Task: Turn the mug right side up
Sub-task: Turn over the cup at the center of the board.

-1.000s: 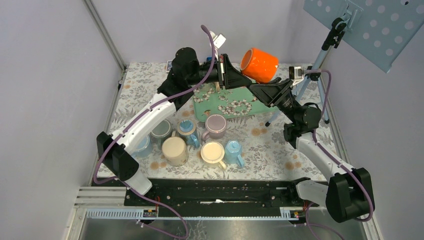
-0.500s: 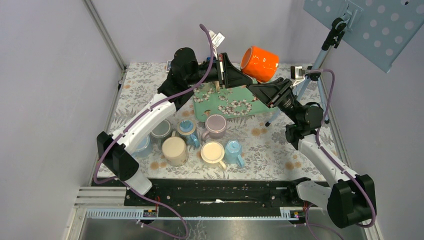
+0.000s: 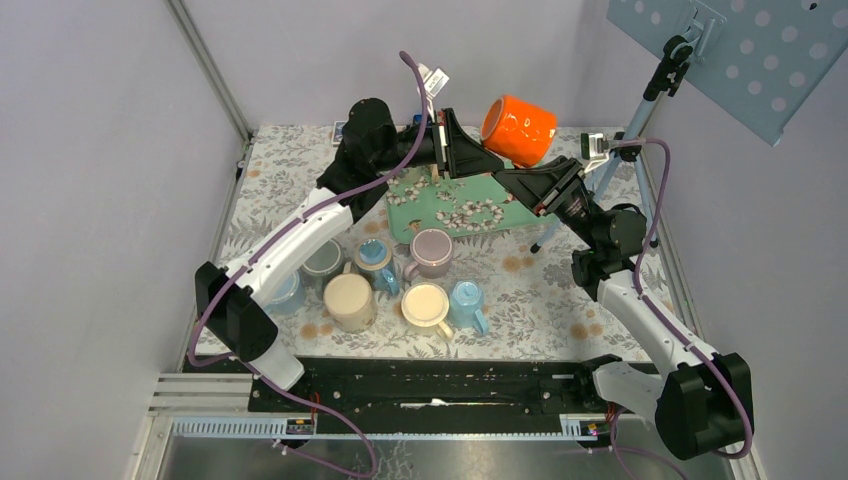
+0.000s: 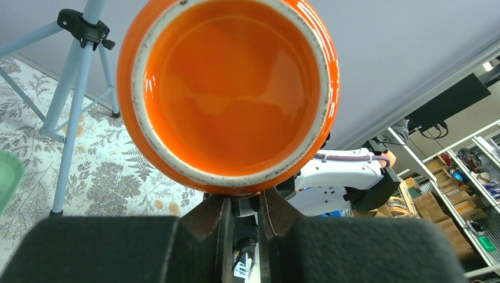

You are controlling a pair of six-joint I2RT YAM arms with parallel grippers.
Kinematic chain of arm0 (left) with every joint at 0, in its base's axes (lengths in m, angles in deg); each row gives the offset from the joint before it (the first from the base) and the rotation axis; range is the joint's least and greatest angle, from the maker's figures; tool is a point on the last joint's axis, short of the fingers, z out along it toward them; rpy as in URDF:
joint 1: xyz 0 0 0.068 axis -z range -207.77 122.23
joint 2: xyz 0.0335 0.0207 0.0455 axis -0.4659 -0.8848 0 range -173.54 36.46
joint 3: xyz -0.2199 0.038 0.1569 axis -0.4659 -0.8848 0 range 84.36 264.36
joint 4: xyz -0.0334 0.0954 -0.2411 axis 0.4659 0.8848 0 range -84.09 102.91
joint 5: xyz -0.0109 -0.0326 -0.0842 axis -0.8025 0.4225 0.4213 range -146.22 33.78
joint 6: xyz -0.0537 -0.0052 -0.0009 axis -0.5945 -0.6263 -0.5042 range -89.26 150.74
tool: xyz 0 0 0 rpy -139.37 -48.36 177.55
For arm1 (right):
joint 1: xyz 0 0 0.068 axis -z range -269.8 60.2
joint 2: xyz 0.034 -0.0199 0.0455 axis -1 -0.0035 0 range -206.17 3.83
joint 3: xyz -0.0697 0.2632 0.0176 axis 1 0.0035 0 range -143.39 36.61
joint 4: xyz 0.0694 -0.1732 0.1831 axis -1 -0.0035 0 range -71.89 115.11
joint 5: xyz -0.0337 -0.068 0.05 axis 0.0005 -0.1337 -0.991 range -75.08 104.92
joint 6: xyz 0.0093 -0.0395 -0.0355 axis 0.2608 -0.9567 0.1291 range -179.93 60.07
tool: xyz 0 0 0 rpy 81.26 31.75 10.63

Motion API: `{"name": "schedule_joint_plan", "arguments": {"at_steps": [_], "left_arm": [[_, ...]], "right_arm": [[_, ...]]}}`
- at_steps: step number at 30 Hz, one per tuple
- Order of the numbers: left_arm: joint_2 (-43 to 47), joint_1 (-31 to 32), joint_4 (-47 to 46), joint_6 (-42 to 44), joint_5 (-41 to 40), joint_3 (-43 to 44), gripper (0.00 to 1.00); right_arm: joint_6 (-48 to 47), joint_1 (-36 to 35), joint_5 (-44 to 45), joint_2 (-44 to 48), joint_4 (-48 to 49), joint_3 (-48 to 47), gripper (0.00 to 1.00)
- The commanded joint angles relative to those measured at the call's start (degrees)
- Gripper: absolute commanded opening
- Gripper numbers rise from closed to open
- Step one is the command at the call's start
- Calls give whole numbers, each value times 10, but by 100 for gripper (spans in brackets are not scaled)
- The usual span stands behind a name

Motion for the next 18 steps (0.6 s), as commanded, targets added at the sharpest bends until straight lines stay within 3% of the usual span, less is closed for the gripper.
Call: {"name": "schedule_joint_plan", "arguments": {"at_steps": [1, 8, 18], "left_arm": [[15, -3, -82, 1, 7, -4, 0], [8, -3, -84, -3, 9, -1, 0], [13, -5, -85, 1, 12, -19, 0]], "right_arm": [[-10, 2, -5, 15, 25, -28, 41], [-12, 3, -6, 17, 22, -23, 31], [-46, 2, 4, 28, -25, -27, 1]]}}
